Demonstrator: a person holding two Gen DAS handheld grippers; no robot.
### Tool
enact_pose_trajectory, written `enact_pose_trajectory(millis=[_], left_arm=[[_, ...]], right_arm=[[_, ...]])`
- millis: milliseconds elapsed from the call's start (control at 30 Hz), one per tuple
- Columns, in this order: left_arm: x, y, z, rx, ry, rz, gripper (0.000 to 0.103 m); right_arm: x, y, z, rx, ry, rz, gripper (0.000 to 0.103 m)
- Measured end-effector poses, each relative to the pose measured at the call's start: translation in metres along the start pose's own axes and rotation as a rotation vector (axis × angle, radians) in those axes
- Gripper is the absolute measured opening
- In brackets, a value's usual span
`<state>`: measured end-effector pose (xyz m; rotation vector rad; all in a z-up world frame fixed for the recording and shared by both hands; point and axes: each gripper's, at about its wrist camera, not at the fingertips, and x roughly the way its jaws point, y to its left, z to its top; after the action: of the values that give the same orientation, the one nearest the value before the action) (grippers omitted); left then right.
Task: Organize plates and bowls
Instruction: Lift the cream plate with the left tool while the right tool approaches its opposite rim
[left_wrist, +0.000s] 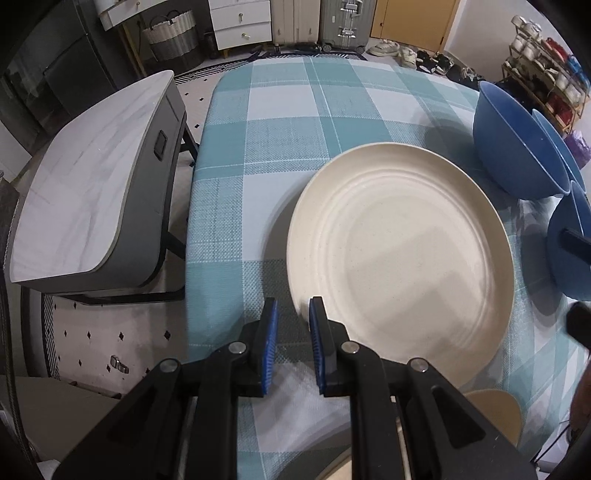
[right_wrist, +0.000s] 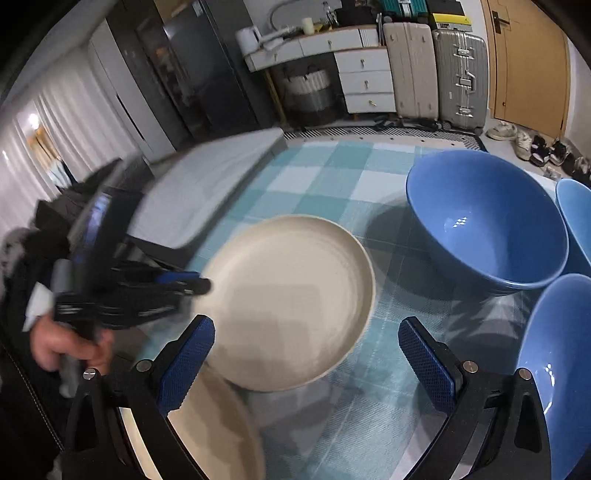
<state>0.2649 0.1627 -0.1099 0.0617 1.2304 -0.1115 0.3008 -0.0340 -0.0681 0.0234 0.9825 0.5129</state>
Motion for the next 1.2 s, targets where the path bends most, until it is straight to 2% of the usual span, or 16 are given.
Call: enact_pose_trajectory(millis=[200,367,433,500,567,700,867,967,1067,1200], left_arm=[[-0.001,0.002,-0.001,-0.007,-0.004,-0.008,0.016],[-0.002,0.002,-0.001,-0.021,-0.001,-0.013,0.016],[-0.003,0.001,-0.001,-0.023,0.0,-0.02,0.016],[-0.003,0.0,-0.001,-0.017,-0.001,-0.006,0.016],[-0.002,0.001,-0.001,-0.025,0.005,-0.008,0.016],[-0.003,0.002,-0.001,-0.045,0.002,-0.01,0.016],[-0.006,0.0,0.001,-0.052,0.01,-0.008,0.016],[-0.006,0.0,0.0,-0.057,0.012,-0.001,0.016],[-0.005,0.0,-0.001,-0.063,0.016,-0.005,0.016],[0.0,0.001,-0.002,-0.067,0.028,-0.014,0.016]], right_arm=[[0.03,0.0,0.006,-0.006,0.062,-0.018,0.101],[0.044,-0.004,0.012,-0.012,0.092,-0.049,0.082],[0.04,-0.007,0.017,0.012,0.088,-0.059,0.078],[0.027,-0.005,0.023,0.013,0.07,-0.022,0.078],[0.011,-0.001,0.03,0.006,0.035,-0.023,0.078],[-0.002,0.004,0.044,0.003,0.043,-0.02,0.078],[0.013,0.008,0.052,-0.011,0.106,-0.041,0.077],[0.029,-0.001,0.047,0.036,0.145,-0.084,0.076],[0.041,-0.013,0.04,0.1,0.162,-0.066,0.071],[0.052,-0.018,0.032,0.101,0.171,-0.089,0.071]])
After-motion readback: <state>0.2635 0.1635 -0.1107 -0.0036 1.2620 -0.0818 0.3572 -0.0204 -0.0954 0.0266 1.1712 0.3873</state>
